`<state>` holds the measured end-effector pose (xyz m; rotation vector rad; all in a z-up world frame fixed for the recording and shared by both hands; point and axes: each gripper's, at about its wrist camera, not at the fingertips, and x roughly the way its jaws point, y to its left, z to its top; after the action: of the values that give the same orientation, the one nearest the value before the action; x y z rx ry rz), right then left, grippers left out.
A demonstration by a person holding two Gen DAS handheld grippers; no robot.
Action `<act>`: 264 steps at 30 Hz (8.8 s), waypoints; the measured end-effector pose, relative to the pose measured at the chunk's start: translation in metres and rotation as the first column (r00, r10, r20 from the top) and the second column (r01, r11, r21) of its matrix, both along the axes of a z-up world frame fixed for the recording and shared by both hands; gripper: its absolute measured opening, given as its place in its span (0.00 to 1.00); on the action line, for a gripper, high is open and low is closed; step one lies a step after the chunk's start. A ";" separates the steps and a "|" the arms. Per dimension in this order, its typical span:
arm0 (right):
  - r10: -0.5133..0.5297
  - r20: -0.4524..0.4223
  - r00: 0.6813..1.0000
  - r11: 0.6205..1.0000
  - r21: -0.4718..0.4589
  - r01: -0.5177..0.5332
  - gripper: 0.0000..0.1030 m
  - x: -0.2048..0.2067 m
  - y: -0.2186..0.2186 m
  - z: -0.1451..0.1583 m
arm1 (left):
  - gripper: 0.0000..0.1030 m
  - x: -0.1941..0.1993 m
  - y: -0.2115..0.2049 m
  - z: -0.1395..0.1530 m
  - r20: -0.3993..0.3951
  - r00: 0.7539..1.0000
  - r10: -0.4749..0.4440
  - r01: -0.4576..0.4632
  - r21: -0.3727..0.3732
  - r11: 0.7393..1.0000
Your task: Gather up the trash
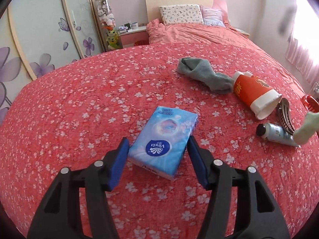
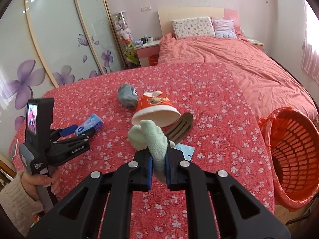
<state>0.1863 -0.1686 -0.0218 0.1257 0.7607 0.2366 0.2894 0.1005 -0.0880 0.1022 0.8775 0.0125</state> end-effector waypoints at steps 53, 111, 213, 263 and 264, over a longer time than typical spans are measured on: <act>-0.094 -0.001 0.996 0.995 0.043 0.094 0.10 -0.028 -0.055 -0.012 | 0.85 -0.067 -0.005 -0.001 0.036 0.985 -0.172 0.169 0.063 0.984; -0.341 0.200 0.919 0.938 0.144 0.316 0.10 -0.078 -0.151 0.056 | 0.47 -0.105 -0.187 0.157 0.269 0.899 -0.346 0.388 -0.120 0.914; -0.197 -0.204 0.959 0.975 0.058 0.213 0.52 0.076 -0.011 -0.054 | 0.28 -0.009 0.016 -0.004 -0.016 0.999 0.039 -0.040 -0.079 0.996; -0.256 -0.105 0.961 0.963 -0.116 0.244 0.34 0.064 -0.040 -0.062 | 0.19 0.016 0.025 -0.007 -0.007 0.999 0.045 -0.045 -0.085 0.995; -0.257 -0.104 0.961 0.962 -0.117 0.245 0.34 0.063 -0.040 -0.062 | 0.19 0.016 0.026 -0.008 -0.017 0.998 0.053 -0.055 -0.084 0.995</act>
<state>0.2494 -0.2086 -0.0843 0.1381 0.8651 -0.0529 0.3054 0.1267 -0.0965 -0.0002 0.8944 0.0253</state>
